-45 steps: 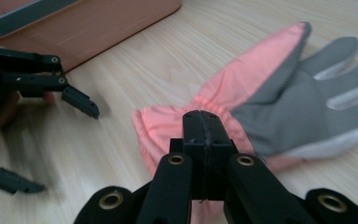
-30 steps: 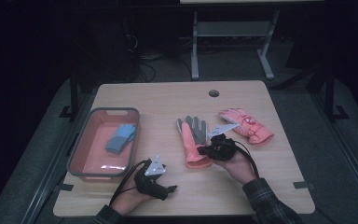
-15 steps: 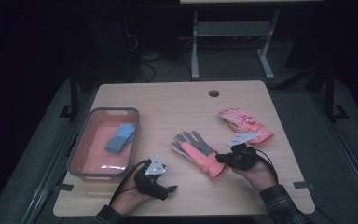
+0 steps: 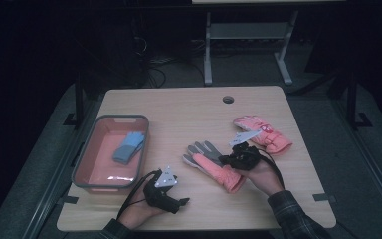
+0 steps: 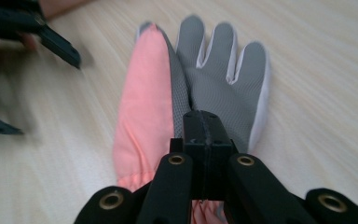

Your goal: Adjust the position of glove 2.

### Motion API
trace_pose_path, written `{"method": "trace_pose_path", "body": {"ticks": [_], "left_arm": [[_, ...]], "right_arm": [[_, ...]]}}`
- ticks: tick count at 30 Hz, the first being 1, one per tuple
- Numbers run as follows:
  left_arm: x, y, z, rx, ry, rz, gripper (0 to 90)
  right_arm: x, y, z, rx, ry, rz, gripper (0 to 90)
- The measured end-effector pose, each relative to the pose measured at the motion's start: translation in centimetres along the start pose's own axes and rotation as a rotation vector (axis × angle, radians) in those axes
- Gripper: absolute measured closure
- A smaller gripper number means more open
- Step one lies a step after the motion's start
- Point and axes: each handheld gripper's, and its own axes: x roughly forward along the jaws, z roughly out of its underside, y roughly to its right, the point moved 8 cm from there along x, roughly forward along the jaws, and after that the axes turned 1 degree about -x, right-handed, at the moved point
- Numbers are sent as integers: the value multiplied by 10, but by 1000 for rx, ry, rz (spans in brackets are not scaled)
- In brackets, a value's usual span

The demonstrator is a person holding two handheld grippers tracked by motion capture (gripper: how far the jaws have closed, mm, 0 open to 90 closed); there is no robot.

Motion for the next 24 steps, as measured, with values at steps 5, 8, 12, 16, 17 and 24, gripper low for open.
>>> {"method": "trace_pose_path", "body": {"ticks": [5,8,12,16,17,24], "left_arm": [[0,0,0,3,-2,1,127],[0,0,0,3,-3,1,127],[0,0,0,3,-4,3,127],[0,0,0,8,-6,1,128],[0,0,0,8,-6,1,128],[-1,0,0,4,-8,4,127]], "right_arm": [[15,-4,10,-31,-70,9,899],[14,-10,13,-53,-75,-11,899],[13,-20,16,-73,-77,-36,899],[11,-31,21,-82,-82,-56,899],[11,-35,23,-83,-86,-64,899],[6,-53,31,-107,-97,-94,900]]}}
